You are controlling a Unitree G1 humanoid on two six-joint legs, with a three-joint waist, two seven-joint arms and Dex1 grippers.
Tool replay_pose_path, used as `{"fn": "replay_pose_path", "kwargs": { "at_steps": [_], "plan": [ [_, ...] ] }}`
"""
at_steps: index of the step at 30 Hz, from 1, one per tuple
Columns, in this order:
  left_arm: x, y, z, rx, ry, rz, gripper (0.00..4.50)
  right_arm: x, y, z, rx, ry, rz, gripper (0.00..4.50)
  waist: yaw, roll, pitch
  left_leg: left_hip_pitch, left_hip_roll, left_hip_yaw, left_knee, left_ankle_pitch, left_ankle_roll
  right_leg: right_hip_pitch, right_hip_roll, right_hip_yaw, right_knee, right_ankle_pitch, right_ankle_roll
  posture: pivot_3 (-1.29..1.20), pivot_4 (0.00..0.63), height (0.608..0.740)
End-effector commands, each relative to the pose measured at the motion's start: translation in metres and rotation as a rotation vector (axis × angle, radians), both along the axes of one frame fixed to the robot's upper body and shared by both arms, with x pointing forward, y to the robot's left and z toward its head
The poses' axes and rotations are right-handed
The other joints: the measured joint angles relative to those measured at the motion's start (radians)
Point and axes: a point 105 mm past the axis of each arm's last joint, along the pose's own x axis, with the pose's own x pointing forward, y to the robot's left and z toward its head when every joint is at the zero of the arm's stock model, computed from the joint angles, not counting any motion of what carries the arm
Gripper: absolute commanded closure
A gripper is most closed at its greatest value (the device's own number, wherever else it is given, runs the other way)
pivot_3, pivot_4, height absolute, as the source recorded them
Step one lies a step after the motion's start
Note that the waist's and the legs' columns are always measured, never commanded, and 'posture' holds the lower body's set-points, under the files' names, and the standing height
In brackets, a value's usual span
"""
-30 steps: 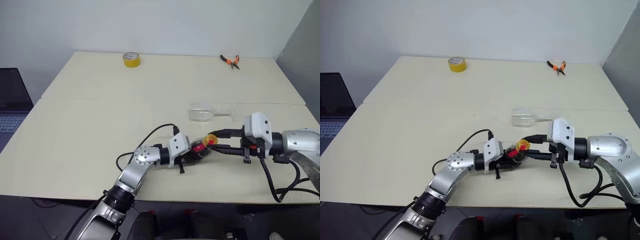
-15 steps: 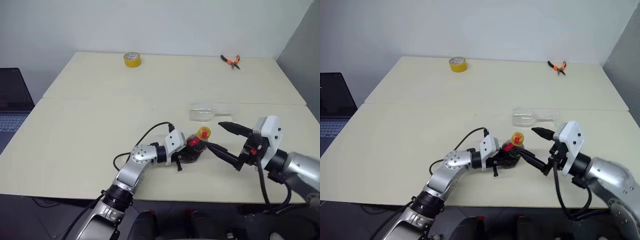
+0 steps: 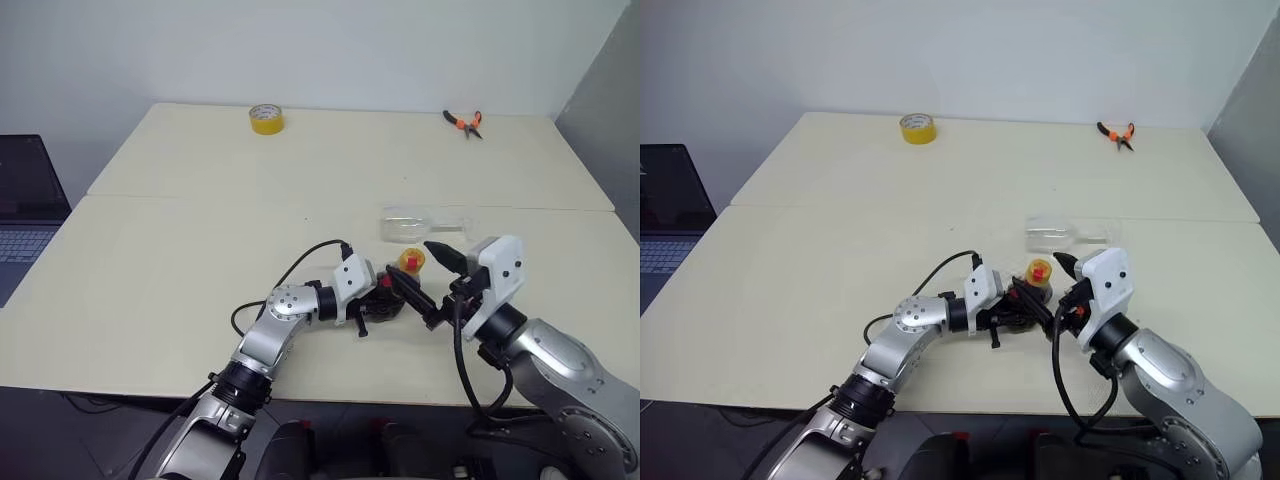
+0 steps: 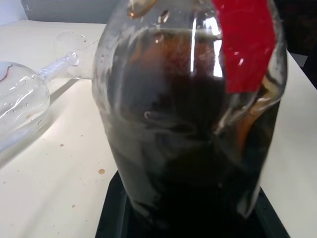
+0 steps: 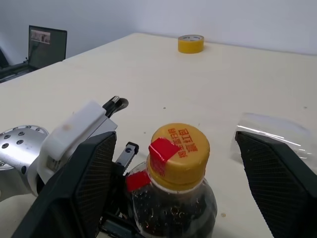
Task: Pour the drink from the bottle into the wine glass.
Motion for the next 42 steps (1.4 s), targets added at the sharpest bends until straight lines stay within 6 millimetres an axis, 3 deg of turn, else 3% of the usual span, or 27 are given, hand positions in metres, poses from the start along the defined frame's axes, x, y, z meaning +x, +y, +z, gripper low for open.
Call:
{"fn": "replay_pose_path", "kwargs": {
  "at_steps": [1, 2, 5, 11, 12, 20, 25, 28, 33, 36, 42],
  "plan": [
    [0.001, -0.003, 0.013, -0.03, -0.05, -0.009, 3.65, 0.0, -0.002, 0.013, 0.013, -0.065, -0.011, 0.4, 0.0, 0.0, 0.0, 0.0, 0.0, 0.0, 0.0, 0.0, 0.0, 0.0, 0.0, 0.0, 0.0, 0.0, 0.0, 0.0, 0.15, 0.74],
    [0.001, -0.003, 0.013, -0.03, -0.05, -0.009, 3.65, 0.0, -0.002, 0.013, 0.017, -0.065, -0.009, 0.4, 0.0, 0.0, 0.0, 0.0, 0.0, 0.0, 0.0, 0.0, 0.0, 0.0, 0.0, 0.0, 0.0, 0.0, 0.0, 0.0, 0.15, 0.74],
    [0.001, -0.002, 0.013, -0.028, -0.05, -0.005, 3.65, 0.001, -0.001, 0.009, 0.007, -0.051, 0.002, 0.99, 0.0, 0.0, 0.0, 0.0, 0.0, 0.0, 0.0, 0.0, 0.0, 0.0, 0.0, 0.0, 0.0, 0.0, 0.0, 0.0, 0.15, 0.74],
    [0.001, -0.001, 0.013, -0.028, -0.053, -0.001, 3.66, 0.002, -0.001, 0.008, -0.015, -0.05, 0.006, 3.13, 0.0, 0.0, 0.0, 0.0, 0.0, 0.0, 0.0, 0.0, 0.0, 0.0, 0.0, 0.0, 0.0, 0.0, 0.0, 0.0, 0.15, 0.74],
    [0.001, -0.001, 0.013, -0.028, -0.054, -0.001, 3.66, 0.002, -0.002, 0.007, -0.029, -0.051, 0.007, 3.28, 0.0, 0.0, 0.0, 0.0, 0.0, 0.0, 0.0, 0.0, 0.0, 0.0, 0.0, 0.0, 0.0, 0.0, 0.0, 0.0, 0.15, 0.74],
    [0.0, 0.0, 0.014, -0.028, -0.059, -0.005, 3.7, 0.003, -0.005, 0.004, -0.124, -0.057, 0.088, 3.27, 0.0, 0.0, 0.0, 0.0, 0.0, 0.0, 0.0, 0.0, 0.0, 0.0, 0.0, 0.0, 0.0, 0.0, 0.0, 0.0, 0.15, 0.74],
    [-0.006, -0.001, 0.018, -0.032, -0.063, -0.038, 3.71, 0.023, -0.034, 0.0, -0.282, 0.003, 0.346, 3.27, -0.001, 0.0, 0.0, 0.001, -0.001, 0.0, 0.0, 0.0, 0.0, 0.001, 0.002, 0.0, 0.0, 0.0, 0.0, 0.0, 0.15, 0.74],
    [-0.008, -0.001, 0.018, -0.032, -0.062, -0.037, 3.71, 0.037, -0.051, -0.003, -0.332, 0.063, 0.401, 3.27, 0.0, 0.0, 0.0, 0.001, 0.0, 0.0, 0.0, 0.0, 0.001, 0.001, 0.004, 0.0, -0.001, 0.0, 0.0, 0.0, 0.15, 0.74],
    [-0.01, -0.001, 0.018, -0.031, -0.057, -0.041, 3.71, 0.048, -0.06, -0.005, -0.391, 0.078, 0.439, 3.27, 0.0, 0.0, 0.0, 0.0, 0.001, 0.0, 0.0, 0.0, 0.001, 0.001, 0.001, 0.0, -0.001, 0.0, -0.001, 0.0, 0.15, 0.74],
    [-0.01, -0.001, 0.018, -0.031, -0.056, -0.043, 3.73, 0.042, -0.058, -0.003, -0.37, 0.081, 0.451, 3.27, 0.001, 0.0, 0.0, 0.0, 0.001, 0.0, 0.0, 0.0, 0.001, 0.001, 0.0, 0.0, -0.001, 0.0, -0.001, 0.0, 0.15, 0.74],
    [-0.006, -0.003, 0.019, -0.033, -0.059, -0.041, 3.73, 0.011, -0.04, 0.013, -0.232, -0.009, 0.365, 1.3, 0.003, 0.0, 0.001, 0.0, 0.001, 0.0, 0.0, 0.0, 0.0, 0.001, -0.001, -0.001, 0.0, 0.0, -0.001, 0.0, 0.15, 0.74]
  ]
}}
